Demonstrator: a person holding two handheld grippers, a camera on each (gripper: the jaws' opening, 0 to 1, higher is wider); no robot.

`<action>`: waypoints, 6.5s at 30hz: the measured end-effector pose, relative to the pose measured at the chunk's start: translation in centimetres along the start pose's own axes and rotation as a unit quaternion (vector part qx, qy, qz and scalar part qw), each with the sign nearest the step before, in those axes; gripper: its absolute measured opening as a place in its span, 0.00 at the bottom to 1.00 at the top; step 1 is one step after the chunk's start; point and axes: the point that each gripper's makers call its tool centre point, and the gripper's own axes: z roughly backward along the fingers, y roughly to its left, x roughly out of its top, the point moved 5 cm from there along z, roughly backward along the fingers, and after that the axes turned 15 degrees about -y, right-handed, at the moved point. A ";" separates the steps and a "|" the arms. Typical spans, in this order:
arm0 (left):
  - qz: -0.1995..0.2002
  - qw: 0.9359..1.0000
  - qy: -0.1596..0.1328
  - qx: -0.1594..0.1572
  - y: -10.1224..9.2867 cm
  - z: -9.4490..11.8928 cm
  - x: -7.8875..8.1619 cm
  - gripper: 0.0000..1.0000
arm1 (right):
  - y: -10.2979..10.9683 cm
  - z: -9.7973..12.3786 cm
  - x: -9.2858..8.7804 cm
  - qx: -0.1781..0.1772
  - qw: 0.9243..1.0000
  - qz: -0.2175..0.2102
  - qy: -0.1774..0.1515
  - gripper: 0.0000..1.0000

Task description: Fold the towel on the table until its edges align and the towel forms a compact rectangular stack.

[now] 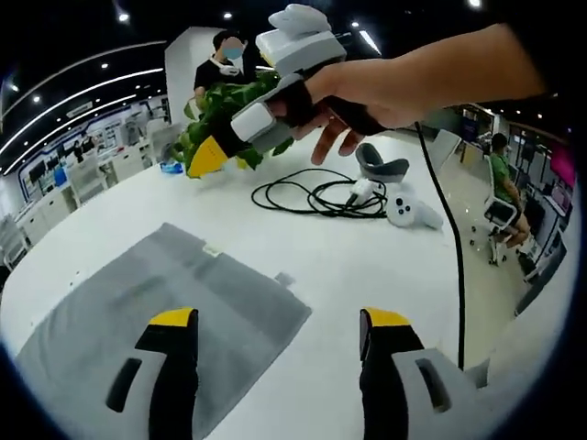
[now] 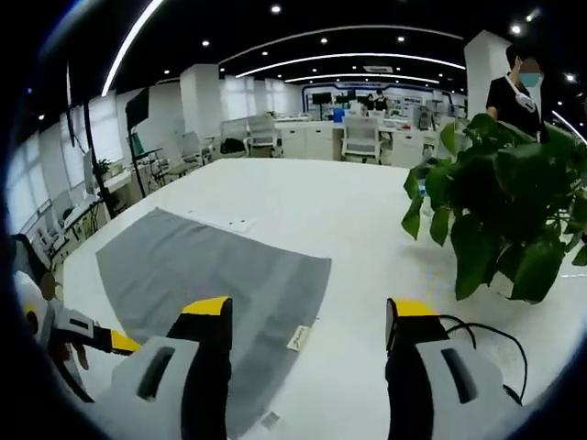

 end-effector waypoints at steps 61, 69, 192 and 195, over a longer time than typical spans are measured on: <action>-0.019 0.997 0.056 -0.057 0.1 -6.2 -5.0 0.25 | 0.5 -12.0 -6.2 0.024 0.998 0.021 0.050 0.37; -0.019 0.996 0.063 -0.061 -0.7 -5.8 -5.2 0.21 | 0.2 -12.4 -6.4 0.015 0.999 0.025 0.043 0.31; 0.031 0.993 -0.093 0.061 8.3 13.0 7.2 0.03 | 9.6 -8.4 11.9 -0.011 0.998 0.055 -0.028 0.01; 0.033 0.992 -0.102 0.072 8.9 14.6 7.6 0.03 | 10.9 -8.5 12.6 -0.008 0.998 0.051 -0.031 0.01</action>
